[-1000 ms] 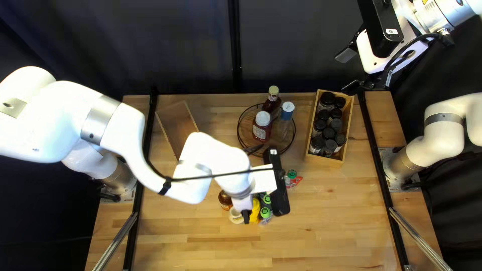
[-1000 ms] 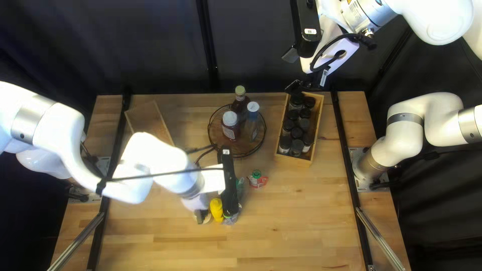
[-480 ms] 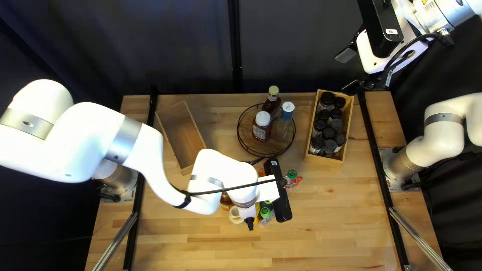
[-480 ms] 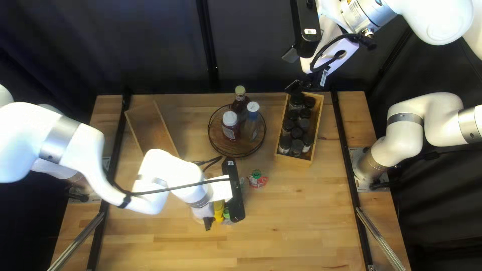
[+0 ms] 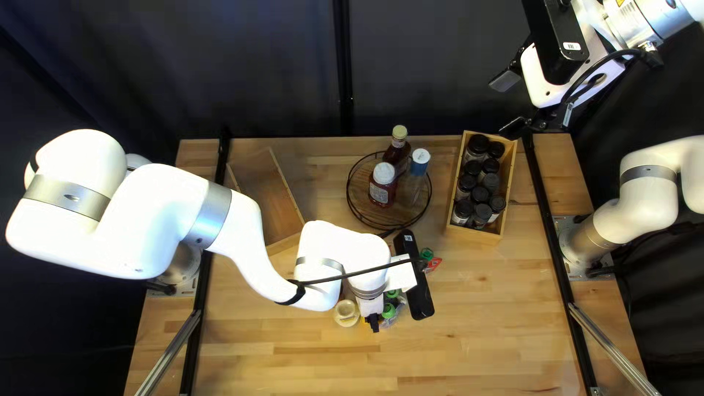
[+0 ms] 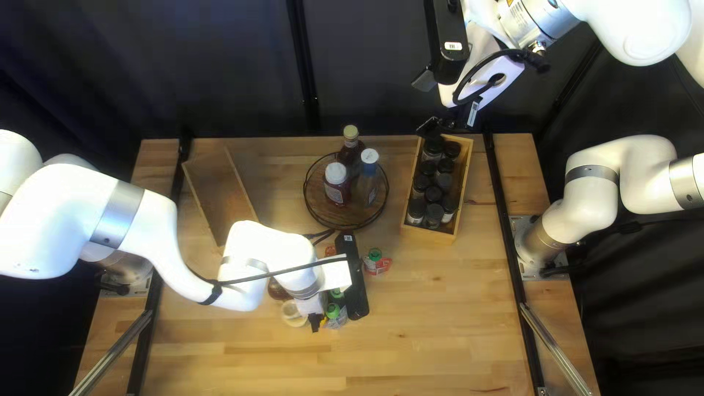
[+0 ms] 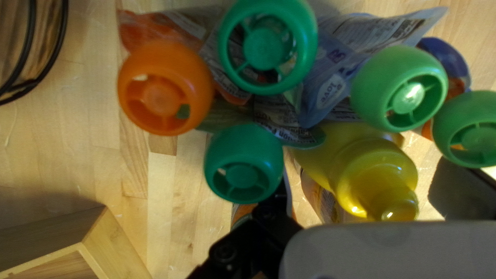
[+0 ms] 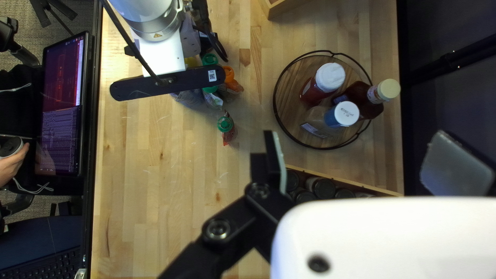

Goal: Separate condiments, baby food and spices and place it in 3 different racks/containers

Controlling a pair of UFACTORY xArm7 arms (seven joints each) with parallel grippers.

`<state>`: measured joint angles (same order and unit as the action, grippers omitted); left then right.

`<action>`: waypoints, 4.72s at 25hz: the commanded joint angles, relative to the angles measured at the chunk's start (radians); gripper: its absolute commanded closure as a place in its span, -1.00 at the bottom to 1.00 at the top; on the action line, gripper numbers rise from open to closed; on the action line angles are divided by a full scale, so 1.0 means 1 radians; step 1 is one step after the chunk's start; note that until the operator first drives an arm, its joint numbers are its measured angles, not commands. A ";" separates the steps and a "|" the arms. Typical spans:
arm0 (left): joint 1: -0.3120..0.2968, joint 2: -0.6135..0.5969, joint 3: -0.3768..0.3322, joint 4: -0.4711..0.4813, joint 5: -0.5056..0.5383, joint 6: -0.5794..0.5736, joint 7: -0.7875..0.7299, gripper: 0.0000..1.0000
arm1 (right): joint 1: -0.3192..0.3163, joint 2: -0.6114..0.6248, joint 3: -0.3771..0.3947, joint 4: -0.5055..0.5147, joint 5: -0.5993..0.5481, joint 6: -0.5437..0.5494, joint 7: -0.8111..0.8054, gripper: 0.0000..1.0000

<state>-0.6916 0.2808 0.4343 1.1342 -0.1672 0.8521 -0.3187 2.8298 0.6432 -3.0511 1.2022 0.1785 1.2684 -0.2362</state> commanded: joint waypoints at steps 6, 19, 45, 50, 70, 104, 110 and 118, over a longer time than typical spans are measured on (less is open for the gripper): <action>-0.017 -0.050 0.014 0.029 0.061 0.061 -0.030 1.00 | 0.000 0.000 0.000 0.000 0.000 0.000 0.000 -1.00; -0.010 -0.360 0.037 0.092 0.360 0.401 -0.151 1.00 | 0.000 0.000 0.000 0.000 0.000 0.000 0.000 -1.00; 0.136 -0.204 0.176 0.154 0.314 0.236 -0.254 1.00 | 0.000 0.000 0.000 0.000 0.000 0.000 0.000 -1.00; 0.150 -0.140 0.178 0.163 0.264 0.193 -0.279 1.00 | 0.000 0.000 0.000 0.000 0.000 0.000 0.000 -1.00; 0.206 0.002 0.211 0.138 0.234 0.084 -0.316 1.00 | 0.000 0.000 0.000 0.000 0.000 0.000 0.000 -1.00; 0.107 -0.157 0.119 0.114 0.256 0.221 -0.251 -1.00 | 0.000 0.000 0.000 0.000 0.000 0.000 0.000 -1.00; 0.040 -0.226 0.046 0.099 0.221 0.277 -0.092 -1.00 | 0.000 0.000 0.000 0.000 0.000 0.000 0.000 -1.00; -0.028 -0.211 -0.031 0.096 0.165 0.283 0.021 -1.00 | 0.000 0.000 0.000 0.000 0.000 0.000 0.000 -1.00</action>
<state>-0.7003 0.0583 0.4238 1.2313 0.0104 1.1388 -0.3049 2.8298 0.6432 -3.0511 1.2022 0.1785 1.2684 -0.2362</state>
